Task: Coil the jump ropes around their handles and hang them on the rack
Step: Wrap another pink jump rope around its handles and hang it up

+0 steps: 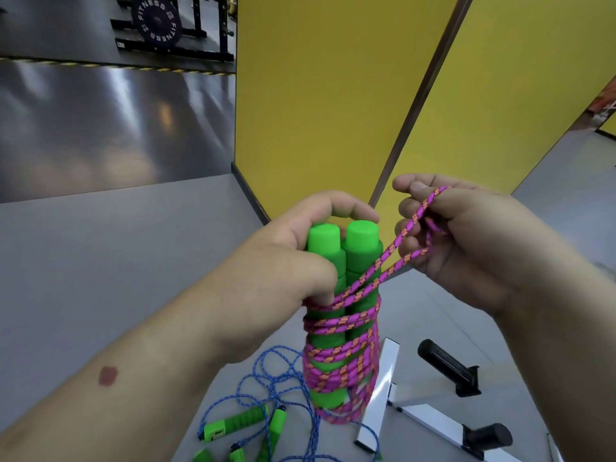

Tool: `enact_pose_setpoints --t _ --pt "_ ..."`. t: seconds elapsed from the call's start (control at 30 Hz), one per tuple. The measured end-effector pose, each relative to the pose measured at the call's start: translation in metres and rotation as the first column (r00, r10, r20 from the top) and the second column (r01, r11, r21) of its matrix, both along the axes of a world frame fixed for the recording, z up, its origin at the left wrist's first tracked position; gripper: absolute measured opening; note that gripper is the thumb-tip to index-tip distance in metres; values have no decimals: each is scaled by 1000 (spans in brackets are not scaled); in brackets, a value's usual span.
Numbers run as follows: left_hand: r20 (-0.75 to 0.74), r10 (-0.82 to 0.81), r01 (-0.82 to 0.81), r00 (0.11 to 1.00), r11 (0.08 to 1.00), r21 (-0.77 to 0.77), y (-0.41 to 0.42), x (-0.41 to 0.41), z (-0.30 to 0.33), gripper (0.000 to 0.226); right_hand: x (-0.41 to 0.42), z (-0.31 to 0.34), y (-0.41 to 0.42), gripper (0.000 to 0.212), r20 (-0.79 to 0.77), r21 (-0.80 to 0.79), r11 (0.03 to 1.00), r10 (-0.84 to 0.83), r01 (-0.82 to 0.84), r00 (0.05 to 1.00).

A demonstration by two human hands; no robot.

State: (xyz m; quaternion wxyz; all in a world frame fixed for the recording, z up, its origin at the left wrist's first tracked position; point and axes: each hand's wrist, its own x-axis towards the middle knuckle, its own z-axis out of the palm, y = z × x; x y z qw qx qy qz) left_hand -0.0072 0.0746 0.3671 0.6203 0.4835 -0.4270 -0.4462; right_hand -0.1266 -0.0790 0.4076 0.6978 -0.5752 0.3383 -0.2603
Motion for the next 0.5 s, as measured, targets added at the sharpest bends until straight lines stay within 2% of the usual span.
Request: enact_pose_setpoints --t 0.17,0.33,0.4,0.5 --pt "-255 -55 36 965 996 -81 1 -1 0 61 8 -16 -2 26 15 50 999 6 -7 1000" --pt "-408 -121 81 905 990 -114 0 -11 1 47 19 -33 2 27 -78 43 999 -1 5 997" --pt "-369 -107 81 923 993 -84 -2 -13 -2 40 21 -33 4 29 -103 4 1000 -29 29 994" --pt "-162 -46 50 986 999 18 -4 -11 -8 48 19 -26 7 27 -96 -64 994 -92 86 991"
